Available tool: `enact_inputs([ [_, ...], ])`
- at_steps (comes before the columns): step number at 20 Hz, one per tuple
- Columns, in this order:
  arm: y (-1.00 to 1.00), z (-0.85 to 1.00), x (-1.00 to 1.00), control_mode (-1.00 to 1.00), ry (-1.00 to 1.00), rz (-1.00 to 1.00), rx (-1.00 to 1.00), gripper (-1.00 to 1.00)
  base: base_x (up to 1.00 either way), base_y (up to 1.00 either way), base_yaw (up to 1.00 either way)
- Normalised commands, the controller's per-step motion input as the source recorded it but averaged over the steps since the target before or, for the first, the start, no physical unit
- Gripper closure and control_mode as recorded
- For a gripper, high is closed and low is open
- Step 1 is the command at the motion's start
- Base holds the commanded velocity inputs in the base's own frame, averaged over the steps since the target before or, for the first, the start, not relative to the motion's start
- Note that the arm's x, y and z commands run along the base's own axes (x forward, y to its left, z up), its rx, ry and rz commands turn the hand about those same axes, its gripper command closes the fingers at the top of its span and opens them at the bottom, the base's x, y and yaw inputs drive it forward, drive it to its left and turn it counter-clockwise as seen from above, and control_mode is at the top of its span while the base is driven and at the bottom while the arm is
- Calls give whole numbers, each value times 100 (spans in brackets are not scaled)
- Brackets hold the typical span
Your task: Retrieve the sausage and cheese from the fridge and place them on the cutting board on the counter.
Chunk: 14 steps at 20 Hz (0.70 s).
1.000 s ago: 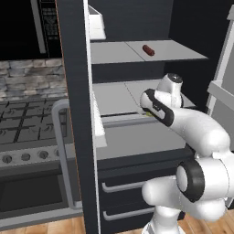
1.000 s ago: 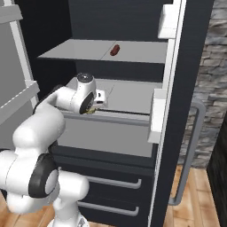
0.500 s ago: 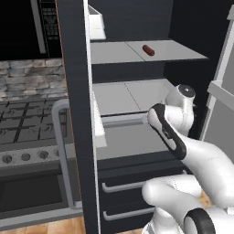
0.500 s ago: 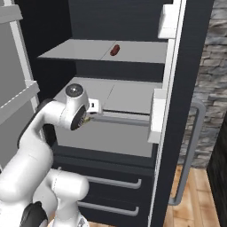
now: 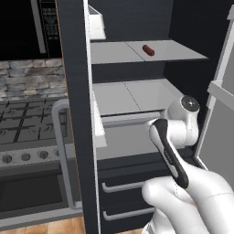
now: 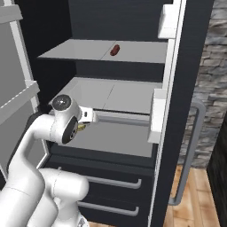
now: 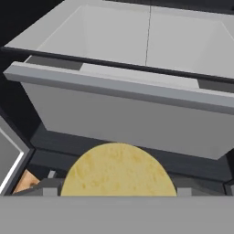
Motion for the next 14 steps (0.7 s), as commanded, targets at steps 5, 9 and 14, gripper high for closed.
enact_inputs([
  [5,0,0,0,-100,0,0,0,100,0,0,0],
  [9,0,0,0,-100,0,0,0,100,0,0,0],
  [14,0,0,0,-100,0,0,0,100,0,0,0],
])
